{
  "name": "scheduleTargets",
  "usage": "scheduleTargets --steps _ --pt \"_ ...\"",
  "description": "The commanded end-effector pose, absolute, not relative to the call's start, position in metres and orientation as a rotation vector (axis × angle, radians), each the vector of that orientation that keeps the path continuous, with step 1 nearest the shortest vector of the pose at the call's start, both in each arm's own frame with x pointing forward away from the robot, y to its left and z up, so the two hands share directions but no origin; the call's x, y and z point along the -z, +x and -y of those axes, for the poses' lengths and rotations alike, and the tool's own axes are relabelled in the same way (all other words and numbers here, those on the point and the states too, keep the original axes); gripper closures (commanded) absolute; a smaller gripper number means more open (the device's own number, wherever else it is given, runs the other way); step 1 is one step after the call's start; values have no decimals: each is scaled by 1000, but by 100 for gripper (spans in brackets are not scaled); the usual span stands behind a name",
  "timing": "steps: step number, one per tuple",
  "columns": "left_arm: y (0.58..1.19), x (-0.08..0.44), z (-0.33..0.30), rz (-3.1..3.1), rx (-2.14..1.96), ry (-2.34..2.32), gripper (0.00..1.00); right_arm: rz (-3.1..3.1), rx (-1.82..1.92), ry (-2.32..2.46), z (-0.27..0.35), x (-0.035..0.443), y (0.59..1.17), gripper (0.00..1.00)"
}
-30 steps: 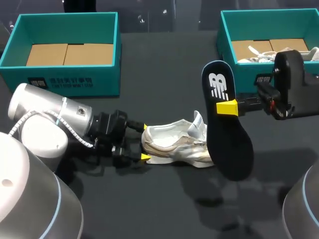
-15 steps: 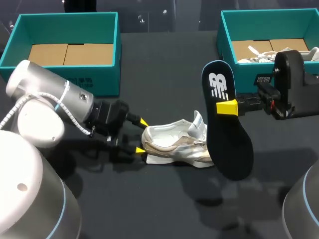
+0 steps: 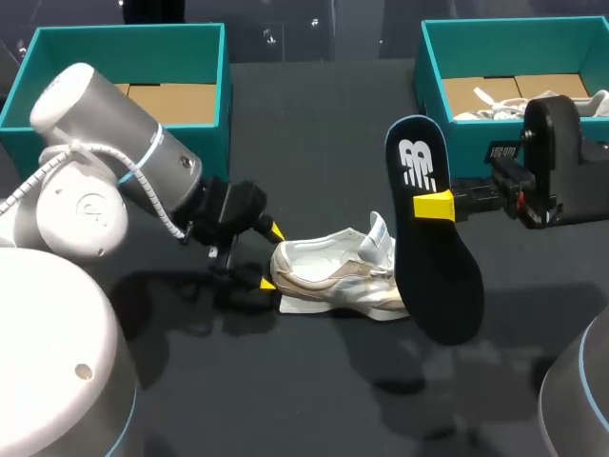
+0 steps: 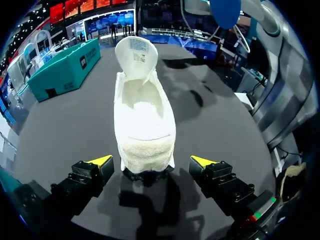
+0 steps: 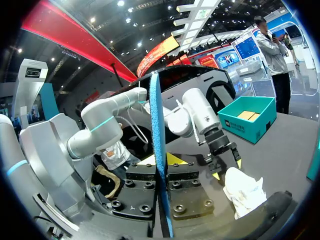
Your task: Take the shoe out of the shoebox, open the shoe tongue, remove and reinsert the insole, then place the shoe into the shoebox
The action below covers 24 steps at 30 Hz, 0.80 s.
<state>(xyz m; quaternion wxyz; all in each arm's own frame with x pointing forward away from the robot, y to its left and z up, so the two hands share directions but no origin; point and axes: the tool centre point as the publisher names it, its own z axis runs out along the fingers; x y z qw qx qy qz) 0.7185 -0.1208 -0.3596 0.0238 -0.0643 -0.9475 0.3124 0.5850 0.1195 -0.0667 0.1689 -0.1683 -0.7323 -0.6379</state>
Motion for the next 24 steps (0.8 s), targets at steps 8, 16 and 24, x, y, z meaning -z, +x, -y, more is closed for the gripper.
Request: scheduleTargets --steps 8,16,24 --pt "710 350 122 3154 -519 -241 0 2084 1815 -484 -120 67 583 100" --pt "708 345 137 3203 -331 -261 0 2084 1815 -484 -120 67 583 100" --pt "707 351 145 3191 -148 -220 0 2084 1815 -484 -120 67 583 100"
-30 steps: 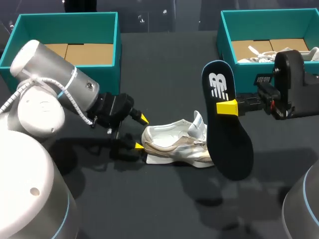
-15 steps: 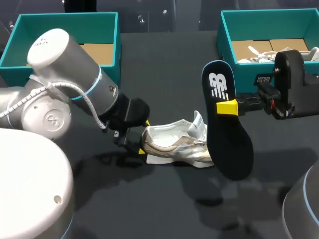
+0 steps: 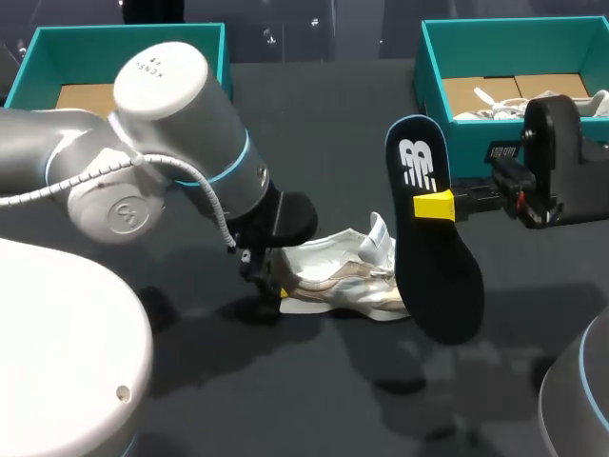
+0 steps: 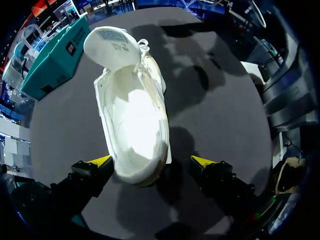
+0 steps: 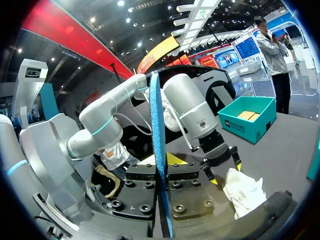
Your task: Take the shoe out of the shoebox, open the shoe tongue, remove and reinsert the insole, then place the shoe into the shoebox
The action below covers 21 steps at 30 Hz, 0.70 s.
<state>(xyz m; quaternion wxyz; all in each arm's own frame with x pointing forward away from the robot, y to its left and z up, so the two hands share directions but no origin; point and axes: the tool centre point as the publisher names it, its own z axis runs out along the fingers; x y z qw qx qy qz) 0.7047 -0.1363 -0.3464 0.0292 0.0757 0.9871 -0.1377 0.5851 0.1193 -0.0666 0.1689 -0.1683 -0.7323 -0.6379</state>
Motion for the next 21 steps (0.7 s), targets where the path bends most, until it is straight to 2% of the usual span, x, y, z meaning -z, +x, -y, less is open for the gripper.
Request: scheduleTargets --steps 1,21 --pt "707 352 145 -3076 130 208 0 2084 1815 -484 -120 67 583 100" --pt "727 342 151 -3032 39 143 0 2084 1815 -484 -120 67 583 100"
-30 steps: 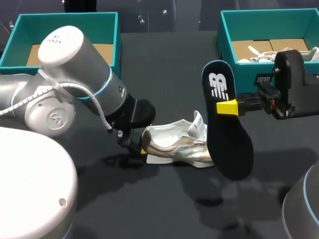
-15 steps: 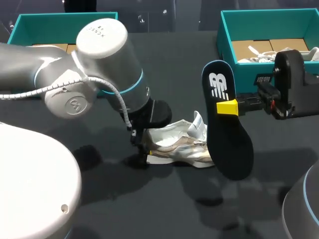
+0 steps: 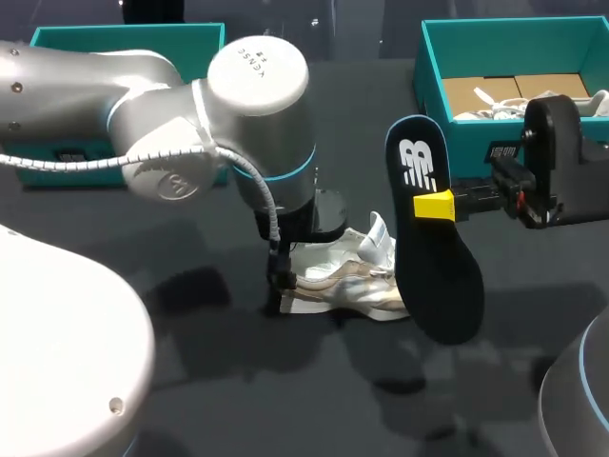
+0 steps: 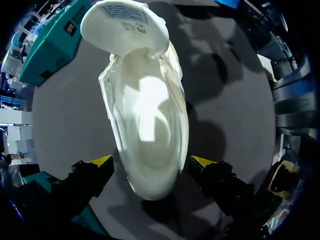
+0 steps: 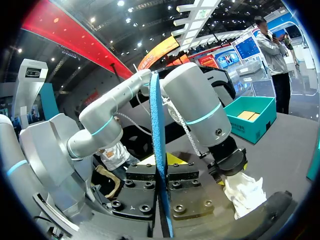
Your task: Take the shoe out of the shoebox, open the shoe tongue, remove and reinsert the insole, then place the shoe into the shoebox
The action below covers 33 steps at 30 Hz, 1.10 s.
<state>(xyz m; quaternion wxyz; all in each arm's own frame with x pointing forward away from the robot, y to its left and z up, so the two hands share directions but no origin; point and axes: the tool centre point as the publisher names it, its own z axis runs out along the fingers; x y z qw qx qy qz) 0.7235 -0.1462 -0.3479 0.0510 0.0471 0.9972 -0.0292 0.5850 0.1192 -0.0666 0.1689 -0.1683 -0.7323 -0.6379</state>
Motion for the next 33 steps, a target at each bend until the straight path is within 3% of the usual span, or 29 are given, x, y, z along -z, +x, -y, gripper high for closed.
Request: scheduleTargets --steps 1,21,33 --pt "729 340 153 -3027 35 146 0 2084 1815 -484 -120 67 583 100" --pt "763 350 205 -3051 96 166 0 2084 1815 -484 -120 67 583 100" --pt "770 373 224 -3072 60 136 22 2084 1815 -484 -120 67 583 100"
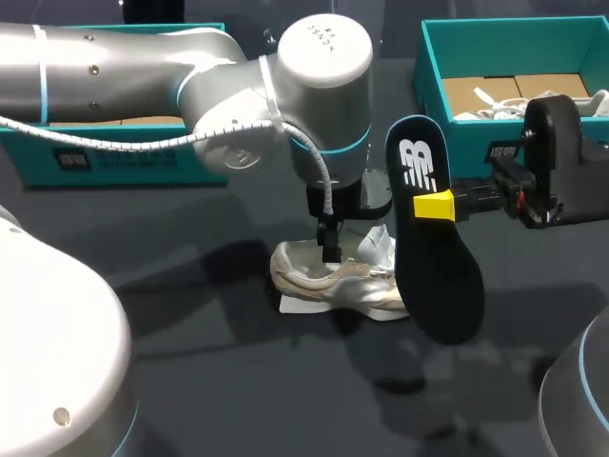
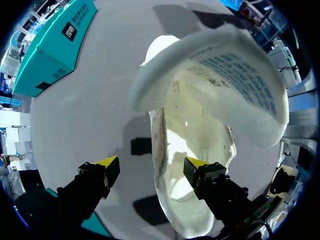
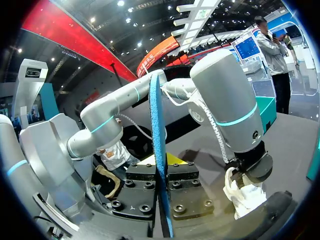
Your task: Take the shoe out of the shoebox, open the shoe tongue, remove and reinsert the insole, then place the shoe into the shoebox
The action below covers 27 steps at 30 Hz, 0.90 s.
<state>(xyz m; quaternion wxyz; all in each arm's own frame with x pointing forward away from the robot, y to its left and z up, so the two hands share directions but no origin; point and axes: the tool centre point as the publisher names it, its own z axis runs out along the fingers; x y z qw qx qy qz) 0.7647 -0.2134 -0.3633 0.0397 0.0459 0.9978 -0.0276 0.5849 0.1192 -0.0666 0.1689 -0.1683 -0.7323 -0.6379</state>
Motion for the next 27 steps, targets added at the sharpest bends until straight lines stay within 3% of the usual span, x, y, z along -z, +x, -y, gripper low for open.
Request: scheduleTargets --steps 1,6,13,15,16,27 --pt "770 375 225 -3076 58 134 23 2084 1815 -484 -120 67 583 100" --pt "768 382 226 -3101 54 133 35 2084 1815 -484 -120 67 583 100" --pt "762 386 224 -3123 56 142 67 2084 1815 -484 -120 67 583 100" --pt "760 387 222 -3130 55 146 85 2084 1815 -484 -120 67 583 100" --pt "759 387 221 -3131 56 147 100 2084 1815 -484 -120 67 583 100" --pt "753 381 218 -3180 70 243 100 2084 1815 -484 -120 67 583 100"
